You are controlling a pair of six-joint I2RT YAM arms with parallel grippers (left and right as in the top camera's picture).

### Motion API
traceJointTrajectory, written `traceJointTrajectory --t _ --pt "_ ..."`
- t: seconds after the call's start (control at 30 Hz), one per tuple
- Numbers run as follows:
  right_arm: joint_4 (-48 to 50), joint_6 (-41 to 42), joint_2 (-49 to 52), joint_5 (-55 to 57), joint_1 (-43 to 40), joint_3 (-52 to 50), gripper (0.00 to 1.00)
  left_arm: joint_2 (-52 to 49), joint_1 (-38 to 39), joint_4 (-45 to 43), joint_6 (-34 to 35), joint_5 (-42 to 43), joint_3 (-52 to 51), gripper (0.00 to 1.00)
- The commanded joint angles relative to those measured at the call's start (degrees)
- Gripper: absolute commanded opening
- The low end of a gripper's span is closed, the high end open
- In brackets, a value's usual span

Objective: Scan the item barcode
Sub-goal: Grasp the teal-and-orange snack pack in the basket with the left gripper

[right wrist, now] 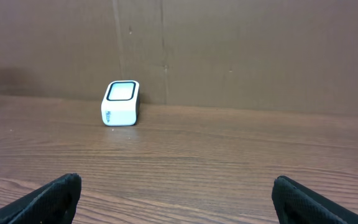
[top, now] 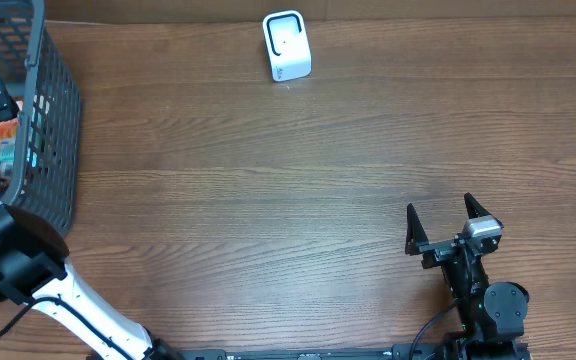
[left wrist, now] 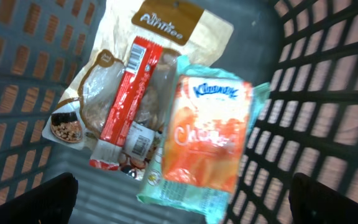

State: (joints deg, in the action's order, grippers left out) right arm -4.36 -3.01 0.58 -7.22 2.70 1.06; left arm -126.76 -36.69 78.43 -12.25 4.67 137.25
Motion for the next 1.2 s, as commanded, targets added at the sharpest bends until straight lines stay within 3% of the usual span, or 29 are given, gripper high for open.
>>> traceJointTrajectory --t 0.0,0.6,0.7,0.83,0.93,1.0,1.17 --pt "0.17 -0.09 -0.35 0.26 -0.15 -0.61 1.00 -3.89 -0.04 0.02 -4.48 3.43 0.48 1.00" --pt "0.17 -0.09 -0.35 0.26 -0.15 -0.61 1.00 -14.51 1.84 0.72 -5.77 5.27 0.46 1.00" --pt "0.17 -0.09 -0.35 0.26 -0.15 -0.61 1.00 -14.51 1.95 -0.26 -5.77 4.74 0.46 0.88" --pt "0.17 -0.09 -0.35 0.26 -0.15 -0.61 1.00 -14.56 1.95 -0.74 -5.77 3.91 0.35 0.84" --pt "0.17 -0.07 -0.35 0.26 -0.15 -0.61 1.00 -14.56 1.95 -0.59 -5.77 3.82 0.35 0.63" --pt "0.17 -0.09 -0.35 0.26 -0.15 -0.61 1.00 -14.56 1.95 0.00 -5.77 3.69 0.37 0.58" --pt "0.17 -0.09 -0.35 0.26 -0.15 -0.61 1.00 -13.88 1.95 -0.09 -5.55 3.72 0.44 0.51"
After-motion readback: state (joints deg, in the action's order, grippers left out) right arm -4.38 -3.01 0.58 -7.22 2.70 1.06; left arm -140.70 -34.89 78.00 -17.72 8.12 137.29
